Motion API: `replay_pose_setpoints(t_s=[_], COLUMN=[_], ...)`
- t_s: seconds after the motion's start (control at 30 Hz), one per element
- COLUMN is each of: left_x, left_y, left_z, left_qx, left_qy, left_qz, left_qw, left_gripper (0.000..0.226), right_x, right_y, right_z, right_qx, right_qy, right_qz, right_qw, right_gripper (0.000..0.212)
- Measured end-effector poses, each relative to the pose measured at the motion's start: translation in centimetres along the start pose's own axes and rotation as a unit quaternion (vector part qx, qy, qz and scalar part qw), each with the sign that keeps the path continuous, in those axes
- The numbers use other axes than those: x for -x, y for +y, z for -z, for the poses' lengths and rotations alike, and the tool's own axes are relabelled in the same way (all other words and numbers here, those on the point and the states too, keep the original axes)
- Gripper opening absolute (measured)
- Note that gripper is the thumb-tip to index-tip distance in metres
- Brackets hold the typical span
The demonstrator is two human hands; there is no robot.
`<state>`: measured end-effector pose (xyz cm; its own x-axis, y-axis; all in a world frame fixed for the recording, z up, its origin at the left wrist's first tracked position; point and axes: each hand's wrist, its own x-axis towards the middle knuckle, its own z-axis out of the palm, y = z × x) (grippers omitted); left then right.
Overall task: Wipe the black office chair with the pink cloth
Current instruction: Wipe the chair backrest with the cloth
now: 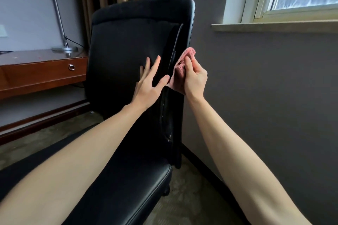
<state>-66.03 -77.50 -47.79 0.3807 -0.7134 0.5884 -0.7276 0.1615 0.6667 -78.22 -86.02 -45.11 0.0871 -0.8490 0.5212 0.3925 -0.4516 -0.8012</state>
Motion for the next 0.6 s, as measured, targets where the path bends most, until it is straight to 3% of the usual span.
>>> replay_pose_setpoints(t_s=[0.27,0.6], left_x=[-0.2,-0.5], left_y=[0.0,-0.5], left_z=[0.0,0.2], left_qx=[-0.023,-0.011], left_qy=[-0.009,-0.019], left_qz=[0.004,0.003], left_qw=[1.0,1.0], left_gripper=[0.064,0.07], right_x=[5.0,0.3], right_y=[4.7,1.6], right_z=[2.0,-0.9], right_qx=[0.019,0.055], right_qy=[-0.008,-0.006], right_qz=[-0.036,0.044], right_qw=[0.999,0.998], right_gripper=[0.032,0.037])
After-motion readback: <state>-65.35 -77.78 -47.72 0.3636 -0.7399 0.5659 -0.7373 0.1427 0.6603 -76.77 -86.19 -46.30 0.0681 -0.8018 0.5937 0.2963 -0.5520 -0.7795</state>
